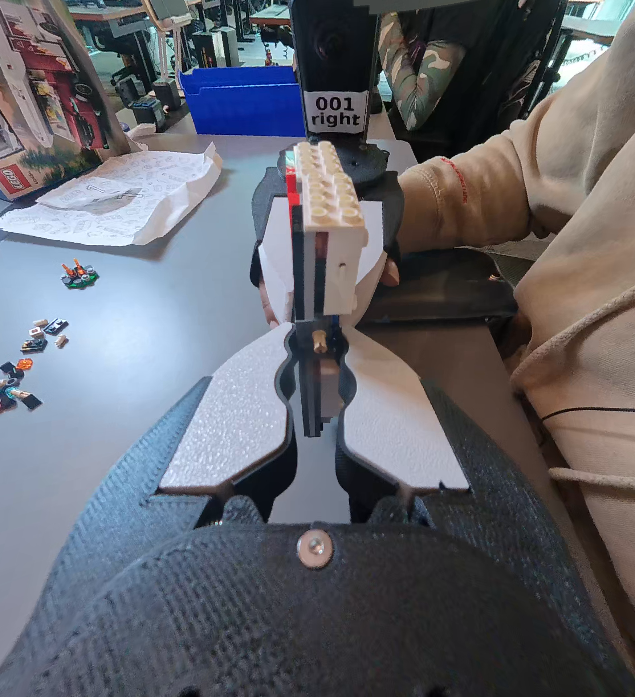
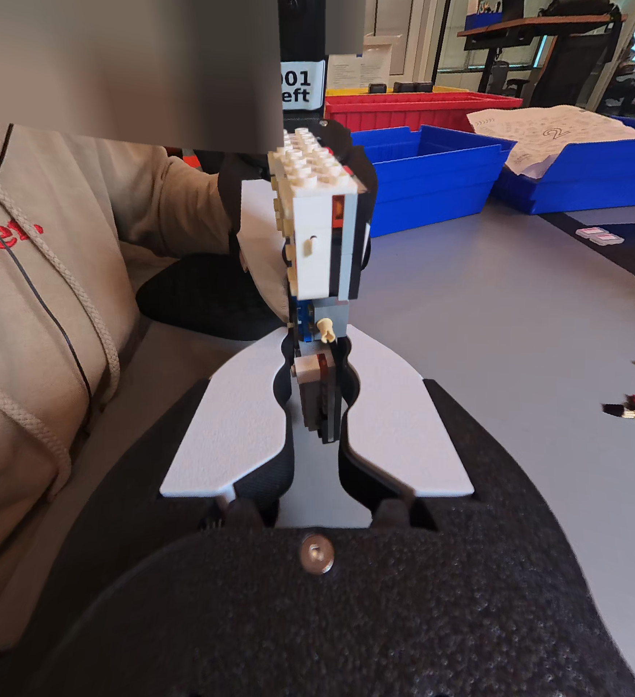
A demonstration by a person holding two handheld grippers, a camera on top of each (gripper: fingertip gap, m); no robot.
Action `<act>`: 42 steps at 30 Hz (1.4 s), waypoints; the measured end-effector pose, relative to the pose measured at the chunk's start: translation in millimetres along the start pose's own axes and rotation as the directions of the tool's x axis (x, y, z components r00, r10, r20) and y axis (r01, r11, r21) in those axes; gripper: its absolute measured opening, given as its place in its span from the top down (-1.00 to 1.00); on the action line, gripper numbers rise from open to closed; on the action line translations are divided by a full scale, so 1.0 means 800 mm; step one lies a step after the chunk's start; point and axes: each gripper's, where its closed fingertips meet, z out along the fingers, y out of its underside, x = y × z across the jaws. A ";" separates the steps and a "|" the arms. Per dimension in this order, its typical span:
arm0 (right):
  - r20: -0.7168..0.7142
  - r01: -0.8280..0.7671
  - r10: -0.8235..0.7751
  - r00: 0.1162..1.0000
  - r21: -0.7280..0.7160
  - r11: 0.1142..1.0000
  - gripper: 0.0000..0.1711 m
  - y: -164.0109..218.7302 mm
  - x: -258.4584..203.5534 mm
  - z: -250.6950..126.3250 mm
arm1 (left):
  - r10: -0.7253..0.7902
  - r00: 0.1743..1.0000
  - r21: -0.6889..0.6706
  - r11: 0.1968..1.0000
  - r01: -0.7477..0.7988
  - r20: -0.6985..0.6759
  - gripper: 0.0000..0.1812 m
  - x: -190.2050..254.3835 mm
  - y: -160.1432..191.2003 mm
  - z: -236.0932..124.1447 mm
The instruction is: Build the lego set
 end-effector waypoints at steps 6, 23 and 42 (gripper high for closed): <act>-0.010 0.024 -0.024 1.000 0.012 1.000 0.77 -0.002 -0.003 0.002 | 0.010 1.000 0.000 1.000 -0.010 -0.015 0.79 0.004 -0.002 -0.002; -0.012 -0.008 0.009 1.000 0.063 0.998 0.77 -0.011 -0.005 0.005 | 0.025 0.998 0.103 0.995 -0.019 -0.054 0.74 0.007 -0.015 -0.010; -0.021 0.039 -0.037 0.999 0.082 0.996 0.78 -0.016 -0.012 0.002 | 0.089 0.992 0.079 0.993 -0.082 -0.088 0.73 0.016 -0.005 -0.009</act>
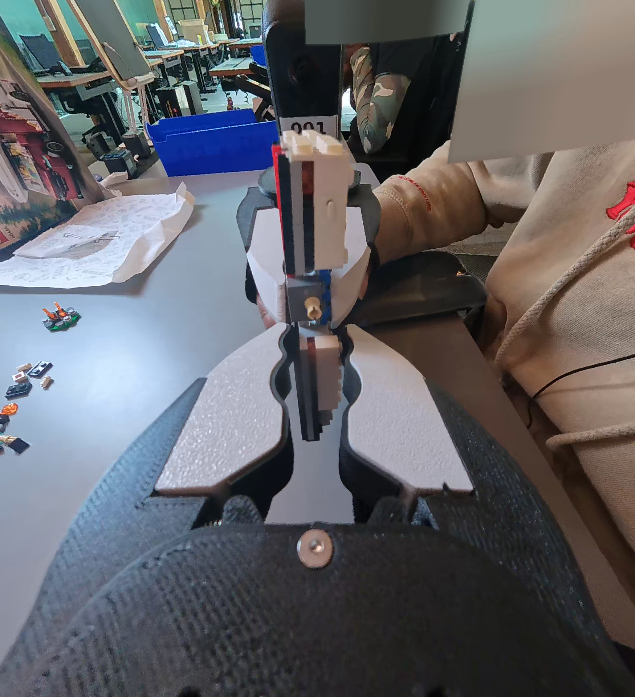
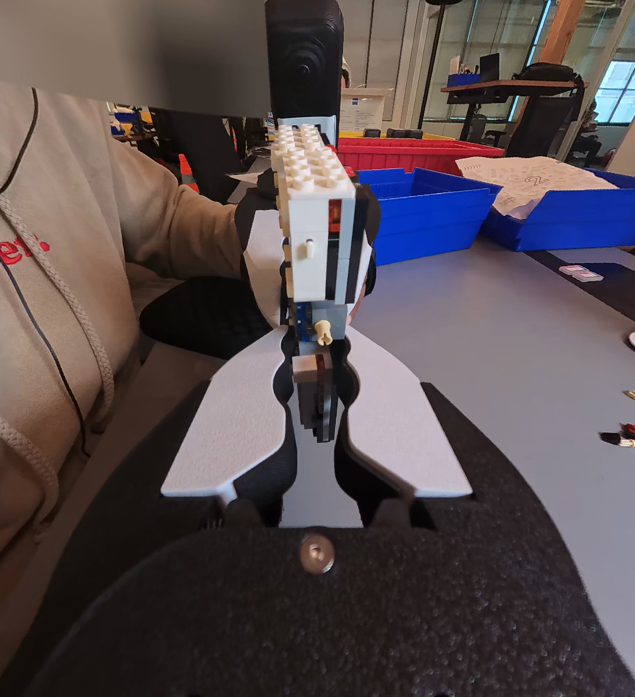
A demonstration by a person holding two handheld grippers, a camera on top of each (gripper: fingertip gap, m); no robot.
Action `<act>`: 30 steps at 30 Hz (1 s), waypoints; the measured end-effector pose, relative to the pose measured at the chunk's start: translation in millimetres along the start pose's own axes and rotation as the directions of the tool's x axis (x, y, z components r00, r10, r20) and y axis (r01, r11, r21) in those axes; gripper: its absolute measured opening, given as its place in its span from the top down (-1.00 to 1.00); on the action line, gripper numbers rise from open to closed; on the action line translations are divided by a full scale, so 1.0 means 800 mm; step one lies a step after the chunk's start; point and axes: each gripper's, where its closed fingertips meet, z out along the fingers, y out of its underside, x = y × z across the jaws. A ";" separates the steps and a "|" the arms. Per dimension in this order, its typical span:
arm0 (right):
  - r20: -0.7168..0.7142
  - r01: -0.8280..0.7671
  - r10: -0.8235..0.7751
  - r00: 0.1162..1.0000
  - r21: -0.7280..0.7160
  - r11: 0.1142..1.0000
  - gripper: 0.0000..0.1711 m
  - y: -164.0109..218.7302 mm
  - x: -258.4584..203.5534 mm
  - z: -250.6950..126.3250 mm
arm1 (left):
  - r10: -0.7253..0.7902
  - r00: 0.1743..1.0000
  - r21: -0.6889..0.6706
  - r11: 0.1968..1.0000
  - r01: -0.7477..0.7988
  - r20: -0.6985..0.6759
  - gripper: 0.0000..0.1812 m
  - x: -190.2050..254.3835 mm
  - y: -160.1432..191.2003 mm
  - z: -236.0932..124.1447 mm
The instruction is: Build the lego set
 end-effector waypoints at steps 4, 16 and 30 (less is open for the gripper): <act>-0.007 -0.029 0.028 1.000 -0.019 0.999 0.77 0.006 0.006 0.001 | -0.014 1.000 0.000 1.000 0.014 0.017 0.73 -0.006 0.007 0.001; -0.091 -0.075 0.073 0.993 -0.017 0.997 0.71 0.007 0.024 -0.002 | -0.107 0.994 0.058 0.993 0.105 0.031 0.74 -0.022 0.009 -0.002; -0.068 -0.076 0.077 0.995 0.017 0.997 0.75 0.002 0.017 -0.001 | -0.079 0.996 0.071 0.995 0.077 0.028 0.74 -0.015 -0.002 -0.005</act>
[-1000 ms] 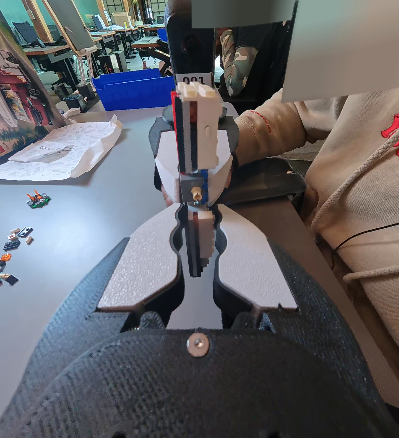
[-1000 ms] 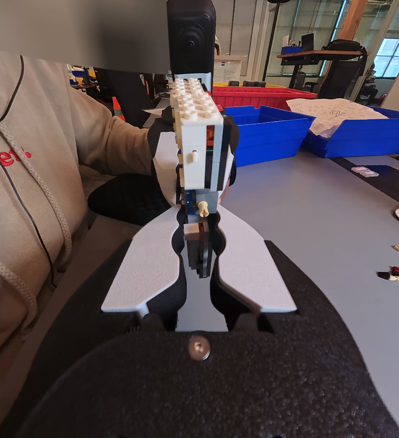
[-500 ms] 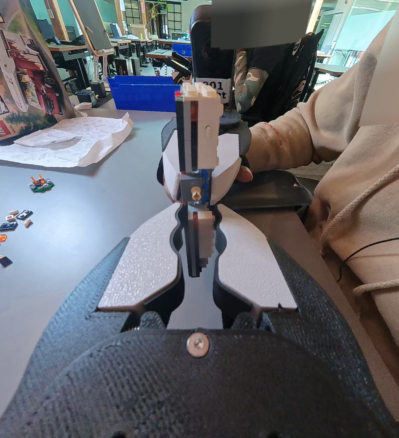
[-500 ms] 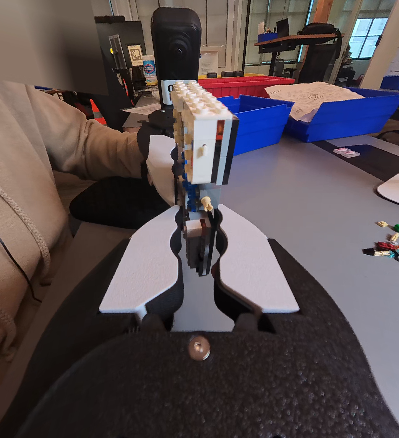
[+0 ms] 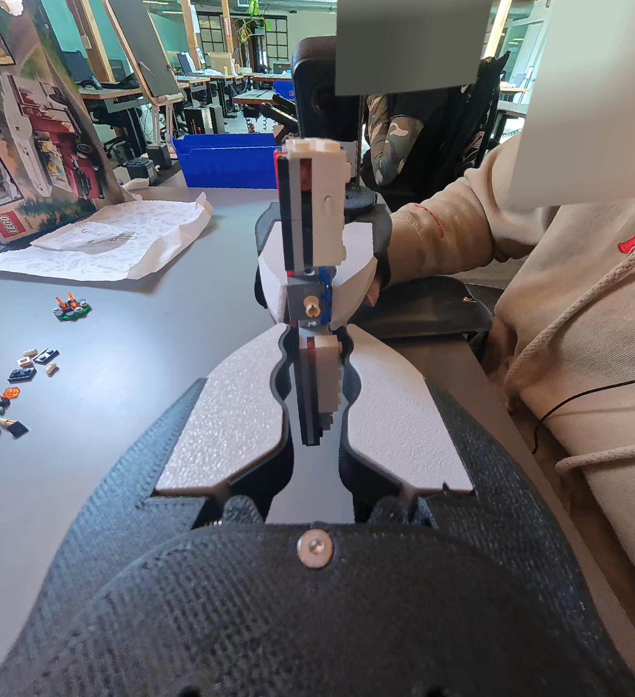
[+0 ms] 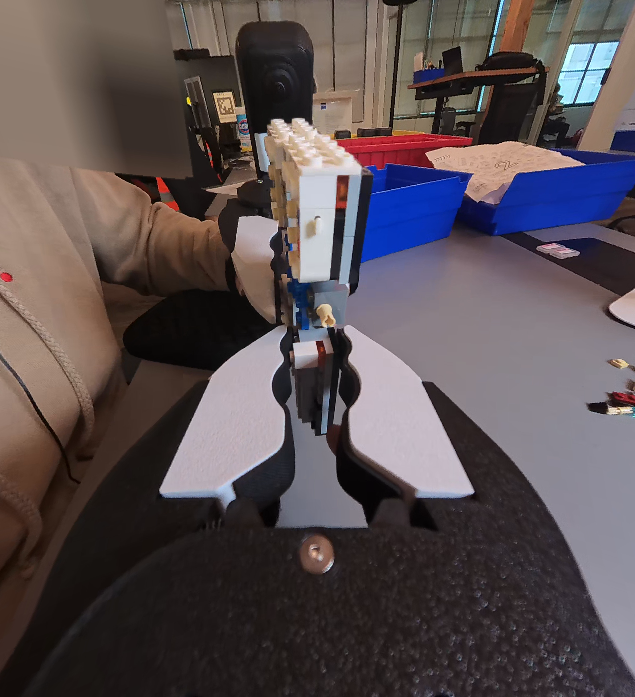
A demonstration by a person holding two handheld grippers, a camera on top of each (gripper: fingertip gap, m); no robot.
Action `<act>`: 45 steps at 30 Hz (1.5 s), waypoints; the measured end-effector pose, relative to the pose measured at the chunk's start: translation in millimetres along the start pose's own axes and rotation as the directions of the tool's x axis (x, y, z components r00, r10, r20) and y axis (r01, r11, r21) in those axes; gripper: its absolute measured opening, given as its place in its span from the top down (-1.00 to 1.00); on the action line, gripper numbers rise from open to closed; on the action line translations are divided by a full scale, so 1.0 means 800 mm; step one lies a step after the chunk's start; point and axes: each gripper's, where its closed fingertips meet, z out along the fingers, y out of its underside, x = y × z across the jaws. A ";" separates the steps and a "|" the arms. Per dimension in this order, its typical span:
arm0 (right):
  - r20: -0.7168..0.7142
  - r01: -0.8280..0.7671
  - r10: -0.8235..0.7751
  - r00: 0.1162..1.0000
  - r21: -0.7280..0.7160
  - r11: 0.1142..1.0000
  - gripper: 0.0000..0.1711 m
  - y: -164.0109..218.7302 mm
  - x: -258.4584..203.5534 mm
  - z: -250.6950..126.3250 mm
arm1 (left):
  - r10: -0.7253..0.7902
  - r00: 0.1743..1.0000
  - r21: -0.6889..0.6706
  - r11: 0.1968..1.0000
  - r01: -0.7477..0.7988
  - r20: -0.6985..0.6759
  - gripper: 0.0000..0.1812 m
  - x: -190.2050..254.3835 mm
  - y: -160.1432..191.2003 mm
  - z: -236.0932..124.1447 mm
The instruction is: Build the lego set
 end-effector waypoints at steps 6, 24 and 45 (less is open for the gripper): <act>0.026 0.019 -0.019 0.999 0.016 1.000 0.76 -0.001 -0.009 0.002 | 0.035 0.999 -0.013 0.999 -0.036 -0.037 0.73 0.009 -0.001 -0.004; -0.028 -0.022 0.022 0.999 -0.004 1.000 0.66 -0.001 -0.001 0.006 | 0.058 0.998 -0.005 0.998 -0.058 0.011 0.74 0.004 0.004 0.002; -0.004 0.108 -0.108 0.994 -0.012 0.994 0.76 0.003 -0.009 0.008 | 0.118 0.993 -0.008 0.993 -0.118 0.008 0.74 0.011 0.006 0.003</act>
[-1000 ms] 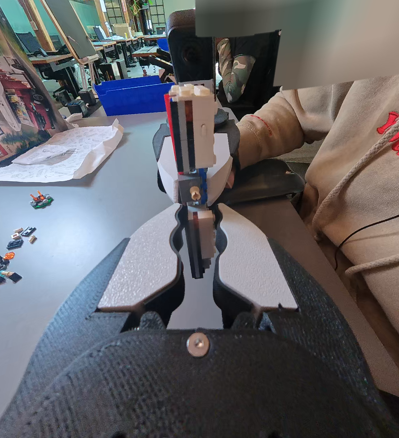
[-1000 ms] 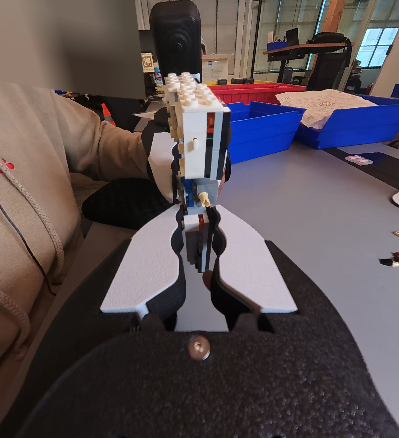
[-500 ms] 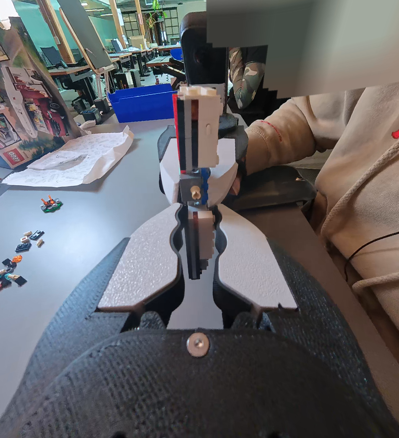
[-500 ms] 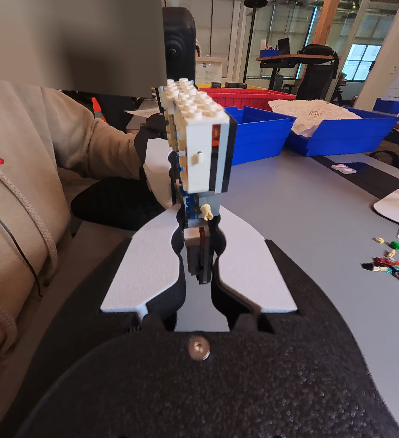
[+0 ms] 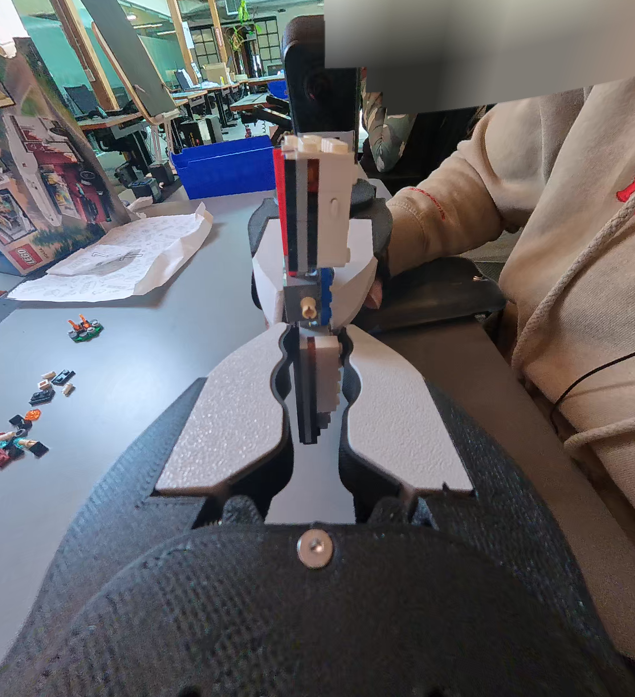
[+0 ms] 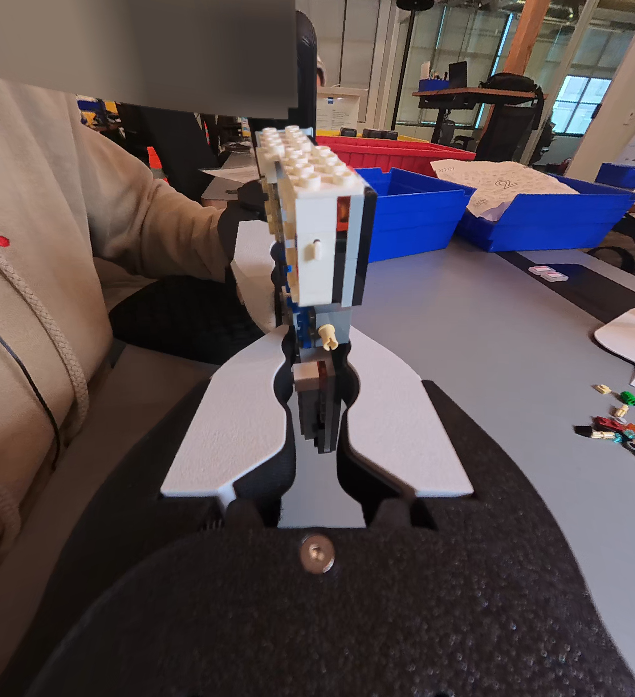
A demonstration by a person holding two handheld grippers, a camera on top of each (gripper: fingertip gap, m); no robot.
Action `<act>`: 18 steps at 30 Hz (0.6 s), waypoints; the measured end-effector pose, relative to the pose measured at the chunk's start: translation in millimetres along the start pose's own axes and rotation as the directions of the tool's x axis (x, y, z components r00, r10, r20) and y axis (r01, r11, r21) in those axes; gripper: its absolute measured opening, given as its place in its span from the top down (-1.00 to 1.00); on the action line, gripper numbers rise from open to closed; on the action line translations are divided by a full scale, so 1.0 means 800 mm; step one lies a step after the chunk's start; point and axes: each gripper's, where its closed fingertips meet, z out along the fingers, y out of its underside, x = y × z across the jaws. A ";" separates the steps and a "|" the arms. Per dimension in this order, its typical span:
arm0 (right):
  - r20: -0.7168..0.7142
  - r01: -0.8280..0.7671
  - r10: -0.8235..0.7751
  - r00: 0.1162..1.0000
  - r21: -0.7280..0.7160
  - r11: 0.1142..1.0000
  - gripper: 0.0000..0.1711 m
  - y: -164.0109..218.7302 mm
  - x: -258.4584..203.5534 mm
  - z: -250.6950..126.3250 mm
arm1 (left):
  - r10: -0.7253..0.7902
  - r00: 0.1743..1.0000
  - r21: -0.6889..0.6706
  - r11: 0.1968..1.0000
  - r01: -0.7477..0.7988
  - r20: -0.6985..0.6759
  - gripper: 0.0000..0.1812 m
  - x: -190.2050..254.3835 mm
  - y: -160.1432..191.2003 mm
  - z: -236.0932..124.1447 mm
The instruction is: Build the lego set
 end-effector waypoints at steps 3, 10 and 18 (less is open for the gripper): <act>-0.001 -0.014 0.014 1.000 0.003 1.000 0.76 -0.001 -0.001 -0.001 | -0.003 1.000 0.005 1.000 0.003 -0.003 0.74 0.001 -0.001 0.001; -0.022 0.029 -0.029 0.999 -0.002 1.000 0.75 -0.005 -0.001 -0.002 | 0.026 1.000 0.016 1.000 -0.026 0.014 0.74 0.000 -0.004 0.001; -0.017 0.054 -0.054 0.998 -0.011 0.999 0.72 -0.006 0.002 -0.008 | 0.023 1.000 0.035 0.999 -0.024 0.014 0.74 -0.002 -0.004 -0.001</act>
